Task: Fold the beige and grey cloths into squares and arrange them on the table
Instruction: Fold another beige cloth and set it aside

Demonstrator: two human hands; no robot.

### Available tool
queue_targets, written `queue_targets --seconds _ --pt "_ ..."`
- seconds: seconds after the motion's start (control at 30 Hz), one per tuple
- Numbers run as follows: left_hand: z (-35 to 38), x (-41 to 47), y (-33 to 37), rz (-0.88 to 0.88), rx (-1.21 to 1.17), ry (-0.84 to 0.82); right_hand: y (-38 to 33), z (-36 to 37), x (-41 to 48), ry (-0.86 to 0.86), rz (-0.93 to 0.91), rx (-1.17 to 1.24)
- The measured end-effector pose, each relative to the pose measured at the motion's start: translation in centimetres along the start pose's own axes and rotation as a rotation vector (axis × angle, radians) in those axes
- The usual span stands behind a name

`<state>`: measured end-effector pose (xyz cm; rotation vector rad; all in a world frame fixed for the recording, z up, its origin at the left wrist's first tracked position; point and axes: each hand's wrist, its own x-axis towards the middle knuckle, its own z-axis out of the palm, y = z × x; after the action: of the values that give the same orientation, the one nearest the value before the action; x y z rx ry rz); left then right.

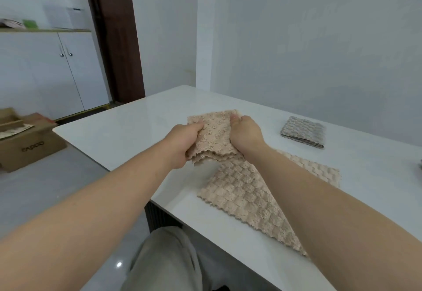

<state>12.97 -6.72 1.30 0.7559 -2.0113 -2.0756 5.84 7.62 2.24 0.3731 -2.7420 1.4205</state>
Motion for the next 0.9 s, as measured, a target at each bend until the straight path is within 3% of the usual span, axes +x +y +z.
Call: queue_targets --seconds 0.3,0.57,0.8,0.9 --pt "-2.1 5.9 0.1 0.18 0.262 0.085 -0.4 1.5 2.4 -0.112 0.155 0.074" --pt "-3.4 17.4 2.9 0.092 0.167 -0.196 -0.4 5.8 10.0 -0.135 0.295 0.218" --pt "-3.3 29.6 4.7 0.4 0.553 -0.141 -2.0 10.0 19.7 -0.155 0.302 0.11" --pt "-3.0 34.1 5.0 0.446 0.678 -0.114 -2.2 11.9 24.0 -0.159 0.28 0.017"
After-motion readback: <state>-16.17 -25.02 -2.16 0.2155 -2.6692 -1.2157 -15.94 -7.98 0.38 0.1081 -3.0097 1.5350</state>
